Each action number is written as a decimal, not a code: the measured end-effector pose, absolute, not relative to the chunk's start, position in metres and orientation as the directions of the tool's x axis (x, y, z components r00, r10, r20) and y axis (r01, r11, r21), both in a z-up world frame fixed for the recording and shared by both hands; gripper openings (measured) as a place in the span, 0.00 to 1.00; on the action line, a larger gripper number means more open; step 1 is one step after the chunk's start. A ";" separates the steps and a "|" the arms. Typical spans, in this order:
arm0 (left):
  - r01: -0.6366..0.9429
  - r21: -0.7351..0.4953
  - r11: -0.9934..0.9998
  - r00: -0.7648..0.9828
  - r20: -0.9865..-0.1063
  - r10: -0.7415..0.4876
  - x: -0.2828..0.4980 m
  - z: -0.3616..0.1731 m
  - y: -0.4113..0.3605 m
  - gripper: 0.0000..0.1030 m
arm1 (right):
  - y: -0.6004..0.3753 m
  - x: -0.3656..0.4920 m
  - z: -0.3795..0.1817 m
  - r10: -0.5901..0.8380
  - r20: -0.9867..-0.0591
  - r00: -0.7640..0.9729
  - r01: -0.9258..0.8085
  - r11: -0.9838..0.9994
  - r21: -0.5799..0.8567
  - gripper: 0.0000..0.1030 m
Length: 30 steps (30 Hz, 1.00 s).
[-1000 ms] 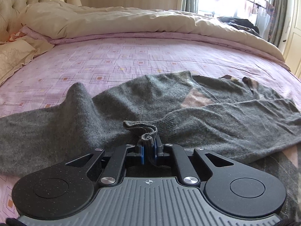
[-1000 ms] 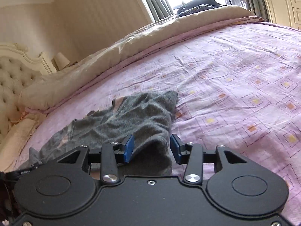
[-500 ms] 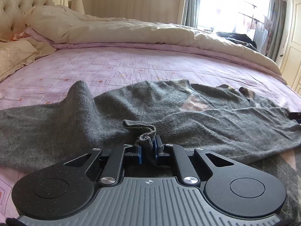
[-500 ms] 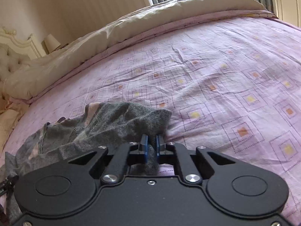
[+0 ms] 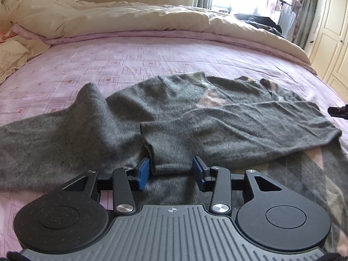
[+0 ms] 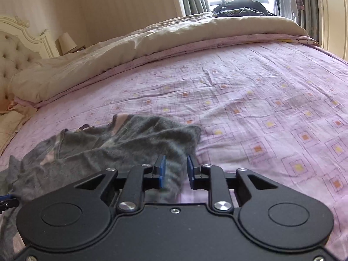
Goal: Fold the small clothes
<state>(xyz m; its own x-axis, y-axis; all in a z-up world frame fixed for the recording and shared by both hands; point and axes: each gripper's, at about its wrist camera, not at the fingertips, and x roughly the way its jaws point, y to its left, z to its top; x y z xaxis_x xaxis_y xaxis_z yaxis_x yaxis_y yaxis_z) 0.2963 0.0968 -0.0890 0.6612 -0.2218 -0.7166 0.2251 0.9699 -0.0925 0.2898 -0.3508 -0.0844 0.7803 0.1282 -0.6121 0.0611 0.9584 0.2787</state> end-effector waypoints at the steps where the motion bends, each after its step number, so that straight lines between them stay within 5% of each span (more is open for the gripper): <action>1: 0.227 -0.099 0.969 0.652 -0.723 -0.227 0.289 -0.089 0.098 0.41 | -0.346 0.279 -0.083 0.134 -0.611 0.780 0.054 0.959 0.278 0.36; 17: 0.261 -0.082 0.962 0.611 -0.757 -0.231 0.153 -0.088 0.095 0.56 | -0.247 0.160 -0.087 0.238 -0.597 0.766 -0.051 0.949 0.312 0.46; 26: 0.276 -0.252 0.928 0.520 -0.772 -0.365 0.102 -0.091 0.101 0.55 | -0.237 0.122 -0.082 0.249 -0.581 0.775 -0.047 0.939 0.340 0.46; 28: 0.278 -0.250 0.928 0.528 -0.767 -0.365 0.095 -0.091 0.101 0.14 | -0.232 0.119 -0.079 0.243 -0.582 0.776 -0.056 0.946 0.320 0.47; 30: 0.246 -0.235 0.940 0.541 -0.772 -0.334 0.089 -0.093 0.106 0.05 | -0.224 0.118 -0.076 0.243 -0.580 0.777 -0.075 0.951 0.299 0.47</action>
<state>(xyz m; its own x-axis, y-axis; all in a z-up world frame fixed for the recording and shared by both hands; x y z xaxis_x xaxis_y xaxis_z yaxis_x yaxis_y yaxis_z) 0.0890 0.1059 -0.0926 0.5410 -0.3345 -0.7716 0.2461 0.9403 -0.2351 0.1182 -0.2242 -0.0761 0.7775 0.2433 -0.5800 -0.0746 0.9513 0.2991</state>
